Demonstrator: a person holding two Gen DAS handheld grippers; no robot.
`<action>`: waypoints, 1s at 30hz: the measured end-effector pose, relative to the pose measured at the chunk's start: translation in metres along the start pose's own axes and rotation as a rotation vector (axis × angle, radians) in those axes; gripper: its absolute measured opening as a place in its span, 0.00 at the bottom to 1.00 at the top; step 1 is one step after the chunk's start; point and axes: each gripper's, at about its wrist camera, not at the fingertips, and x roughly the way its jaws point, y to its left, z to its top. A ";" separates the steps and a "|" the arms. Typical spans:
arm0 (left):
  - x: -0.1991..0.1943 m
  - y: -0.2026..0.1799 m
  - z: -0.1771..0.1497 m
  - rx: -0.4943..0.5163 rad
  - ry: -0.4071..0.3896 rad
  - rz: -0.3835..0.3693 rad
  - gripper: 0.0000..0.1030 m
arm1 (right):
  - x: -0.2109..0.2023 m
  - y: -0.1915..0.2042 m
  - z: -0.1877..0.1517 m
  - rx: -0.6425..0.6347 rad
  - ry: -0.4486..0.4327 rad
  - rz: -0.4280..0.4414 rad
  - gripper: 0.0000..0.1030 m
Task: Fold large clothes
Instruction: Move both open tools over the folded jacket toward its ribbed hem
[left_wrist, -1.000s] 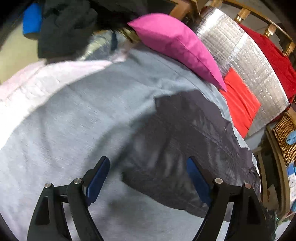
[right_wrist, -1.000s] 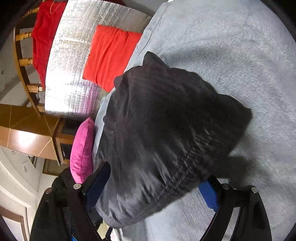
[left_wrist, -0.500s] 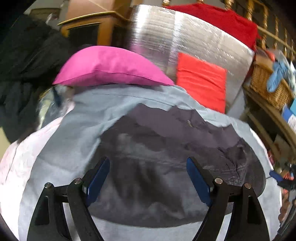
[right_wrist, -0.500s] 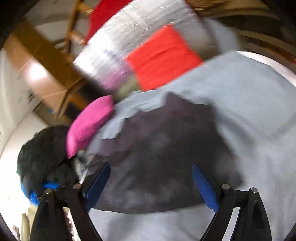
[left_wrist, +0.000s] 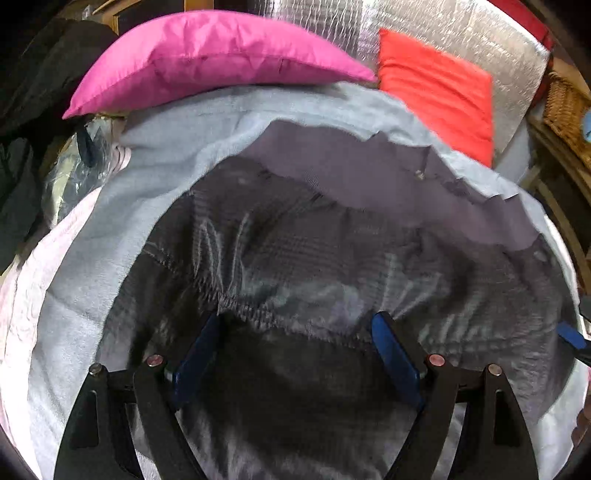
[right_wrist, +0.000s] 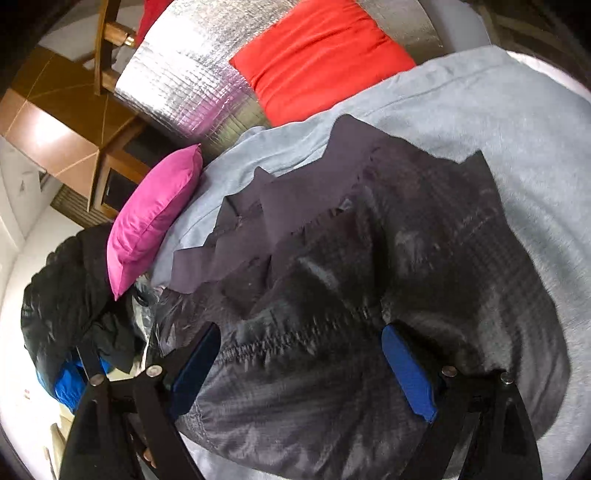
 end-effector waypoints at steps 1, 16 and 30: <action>-0.007 0.003 -0.003 0.000 -0.011 -0.011 0.82 | -0.003 0.001 0.001 -0.004 -0.004 0.002 0.88; -0.017 -0.072 -0.016 0.169 -0.022 -0.120 0.82 | 0.035 0.041 -0.001 0.058 0.168 0.259 0.89; 0.000 -0.043 0.019 0.136 -0.062 0.009 0.86 | 0.019 0.019 0.040 0.021 0.047 0.085 0.88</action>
